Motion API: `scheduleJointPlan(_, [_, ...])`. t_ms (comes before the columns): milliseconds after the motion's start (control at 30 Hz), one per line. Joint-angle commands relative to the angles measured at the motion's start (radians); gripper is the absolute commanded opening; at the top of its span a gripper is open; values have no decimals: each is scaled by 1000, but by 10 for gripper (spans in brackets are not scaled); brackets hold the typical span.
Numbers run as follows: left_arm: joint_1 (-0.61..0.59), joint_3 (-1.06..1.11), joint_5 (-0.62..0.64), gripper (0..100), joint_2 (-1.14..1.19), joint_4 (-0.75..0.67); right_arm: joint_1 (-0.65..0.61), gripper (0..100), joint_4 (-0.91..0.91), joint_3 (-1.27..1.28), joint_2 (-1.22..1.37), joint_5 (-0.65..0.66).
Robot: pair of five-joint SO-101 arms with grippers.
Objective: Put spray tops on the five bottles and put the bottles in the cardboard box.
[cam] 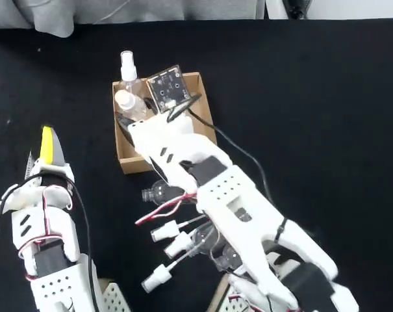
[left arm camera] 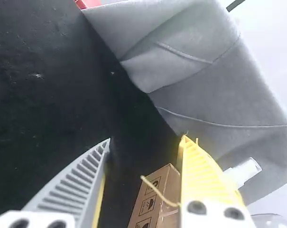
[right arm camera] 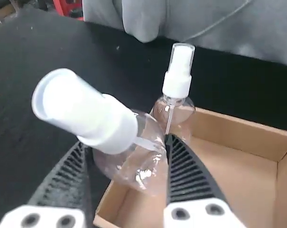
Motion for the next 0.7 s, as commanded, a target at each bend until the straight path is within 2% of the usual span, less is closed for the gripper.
scheduleJointPlan(0, [-1,25,0,212,-9,-23,21,21,-32,-88,22,-11])
scheduleJointPlan(200, [-1,25,0,212,-9,-23,21,21,-32,-143,122,-57])
scheduleJointPlan(667, [-1,25,0,212,-9,-23,21,23,-40,-216,263,-58])
